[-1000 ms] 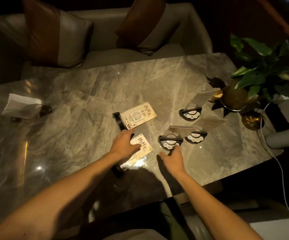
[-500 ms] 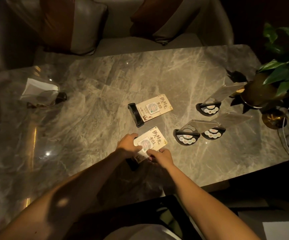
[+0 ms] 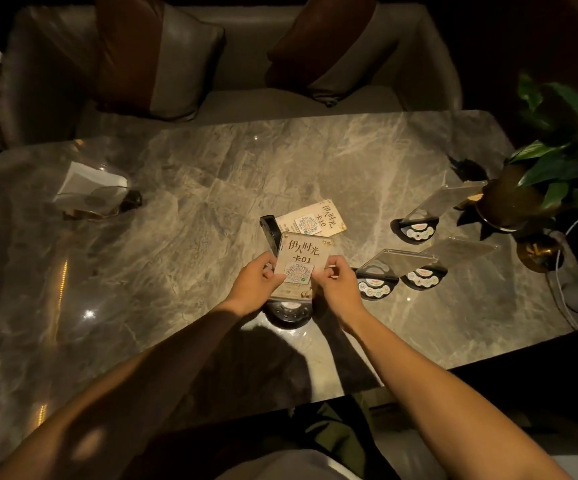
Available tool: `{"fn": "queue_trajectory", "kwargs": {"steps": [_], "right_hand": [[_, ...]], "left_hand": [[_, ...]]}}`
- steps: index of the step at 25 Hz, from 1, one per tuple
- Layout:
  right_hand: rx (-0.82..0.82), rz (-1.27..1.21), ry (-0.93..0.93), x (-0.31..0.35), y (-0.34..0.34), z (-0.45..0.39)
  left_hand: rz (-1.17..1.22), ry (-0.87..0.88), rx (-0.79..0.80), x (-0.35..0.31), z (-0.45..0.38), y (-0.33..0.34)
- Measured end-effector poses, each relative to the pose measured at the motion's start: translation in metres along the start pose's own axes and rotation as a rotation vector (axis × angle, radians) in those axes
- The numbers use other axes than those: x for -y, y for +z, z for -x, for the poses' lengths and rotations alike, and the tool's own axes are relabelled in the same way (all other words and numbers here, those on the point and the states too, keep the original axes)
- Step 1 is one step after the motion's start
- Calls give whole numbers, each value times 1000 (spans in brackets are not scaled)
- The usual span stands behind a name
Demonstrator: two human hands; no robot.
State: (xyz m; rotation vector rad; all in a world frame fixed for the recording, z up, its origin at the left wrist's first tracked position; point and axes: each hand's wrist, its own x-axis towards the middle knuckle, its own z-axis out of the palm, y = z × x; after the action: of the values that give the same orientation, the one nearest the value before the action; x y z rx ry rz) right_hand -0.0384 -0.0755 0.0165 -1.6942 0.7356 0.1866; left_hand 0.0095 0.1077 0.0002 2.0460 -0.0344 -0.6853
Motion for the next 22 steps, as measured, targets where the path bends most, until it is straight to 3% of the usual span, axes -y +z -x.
{"fn": "queue_trajectory", "kwargs": {"steps": [6, 14, 19, 22], "right_hand": [[24, 193, -211, 23, -20, 2], [89, 313, -232, 5, -36, 5], [180, 640, -422, 33, -46, 13], [156, 788, -574, 65, -57, 13]], "left_hand": [[35, 70, -101, -20, 7, 6], [54, 39, -158, -16, 24, 21], [-299, 91, 46, -29, 17, -8], [-483, 120, 50, -54, 8, -42]]}}
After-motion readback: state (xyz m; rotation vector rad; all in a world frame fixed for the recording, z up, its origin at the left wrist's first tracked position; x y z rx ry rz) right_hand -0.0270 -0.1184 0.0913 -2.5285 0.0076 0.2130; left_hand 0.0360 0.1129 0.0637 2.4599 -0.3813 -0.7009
